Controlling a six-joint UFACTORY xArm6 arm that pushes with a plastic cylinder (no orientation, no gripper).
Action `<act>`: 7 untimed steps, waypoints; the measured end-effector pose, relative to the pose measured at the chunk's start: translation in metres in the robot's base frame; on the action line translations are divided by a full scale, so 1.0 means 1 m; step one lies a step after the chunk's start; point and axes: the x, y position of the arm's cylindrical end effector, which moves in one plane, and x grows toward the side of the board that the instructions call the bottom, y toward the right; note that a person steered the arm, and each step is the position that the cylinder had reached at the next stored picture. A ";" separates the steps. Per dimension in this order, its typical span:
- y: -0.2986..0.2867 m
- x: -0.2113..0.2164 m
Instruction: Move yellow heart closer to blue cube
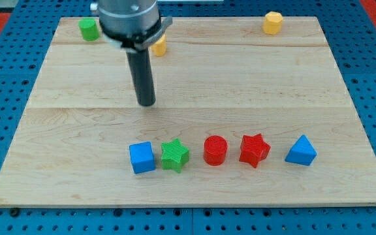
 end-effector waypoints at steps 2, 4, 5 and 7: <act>0.067 -0.096; 0.065 -0.185; 0.021 -0.193; -0.018 -0.108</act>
